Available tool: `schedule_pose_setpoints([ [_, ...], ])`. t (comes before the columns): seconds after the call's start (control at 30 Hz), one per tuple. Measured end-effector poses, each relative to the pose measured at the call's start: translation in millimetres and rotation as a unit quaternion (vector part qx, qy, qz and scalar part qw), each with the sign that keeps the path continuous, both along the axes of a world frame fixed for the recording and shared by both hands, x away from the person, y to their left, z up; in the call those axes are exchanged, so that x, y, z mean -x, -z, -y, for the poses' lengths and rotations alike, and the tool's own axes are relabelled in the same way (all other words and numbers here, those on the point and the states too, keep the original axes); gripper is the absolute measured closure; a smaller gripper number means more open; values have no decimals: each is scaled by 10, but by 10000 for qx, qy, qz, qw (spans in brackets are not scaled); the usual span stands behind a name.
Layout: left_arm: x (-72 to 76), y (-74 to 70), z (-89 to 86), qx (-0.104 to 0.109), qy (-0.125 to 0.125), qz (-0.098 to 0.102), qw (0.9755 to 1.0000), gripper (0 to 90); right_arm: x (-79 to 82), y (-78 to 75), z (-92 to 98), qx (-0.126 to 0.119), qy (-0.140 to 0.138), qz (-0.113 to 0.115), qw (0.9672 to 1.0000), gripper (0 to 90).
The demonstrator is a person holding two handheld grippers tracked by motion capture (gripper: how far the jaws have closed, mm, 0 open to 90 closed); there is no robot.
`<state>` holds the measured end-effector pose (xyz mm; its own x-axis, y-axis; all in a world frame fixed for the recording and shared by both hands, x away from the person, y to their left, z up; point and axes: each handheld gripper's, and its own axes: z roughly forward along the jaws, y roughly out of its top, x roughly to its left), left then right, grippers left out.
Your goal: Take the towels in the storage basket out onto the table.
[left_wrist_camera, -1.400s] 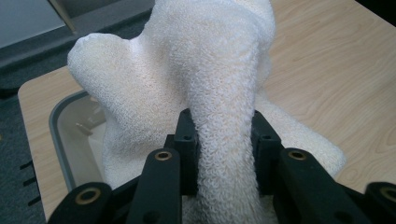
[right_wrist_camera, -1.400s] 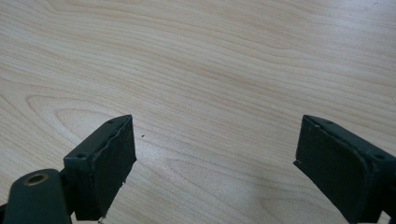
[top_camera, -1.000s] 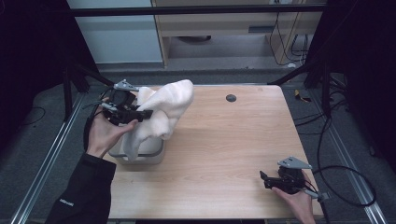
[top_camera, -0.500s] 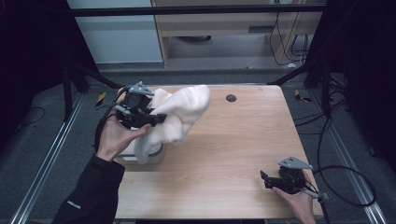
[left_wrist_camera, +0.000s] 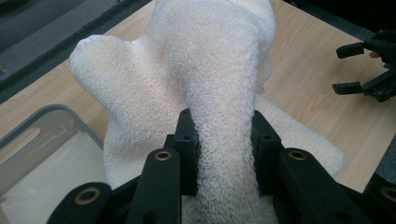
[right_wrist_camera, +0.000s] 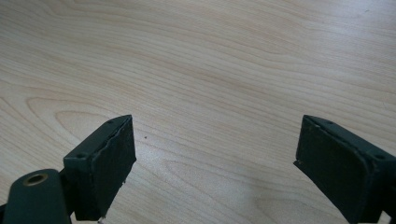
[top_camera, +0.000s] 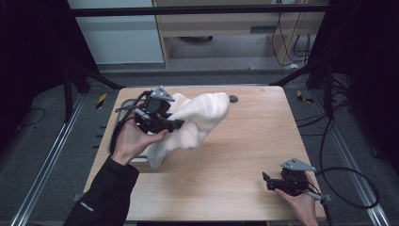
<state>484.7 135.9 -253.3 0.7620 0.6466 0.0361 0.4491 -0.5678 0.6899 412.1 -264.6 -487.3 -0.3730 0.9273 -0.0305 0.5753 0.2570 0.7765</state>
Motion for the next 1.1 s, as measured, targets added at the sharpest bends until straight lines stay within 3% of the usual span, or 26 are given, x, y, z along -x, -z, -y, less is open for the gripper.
schedule_pose_setpoints([
  [0.47,45,128,334,-56,372,-58,9993,695,3,-1,0,-8,5,12,10000,118],
  [0.7,23,284,489,-93,551,-176,9983,695,9,-1,0,3,10,12,10000,119],
  [1.1,-32,601,695,-211,646,-363,9970,694,11,-1,9,23,23,10,10000,118],
])
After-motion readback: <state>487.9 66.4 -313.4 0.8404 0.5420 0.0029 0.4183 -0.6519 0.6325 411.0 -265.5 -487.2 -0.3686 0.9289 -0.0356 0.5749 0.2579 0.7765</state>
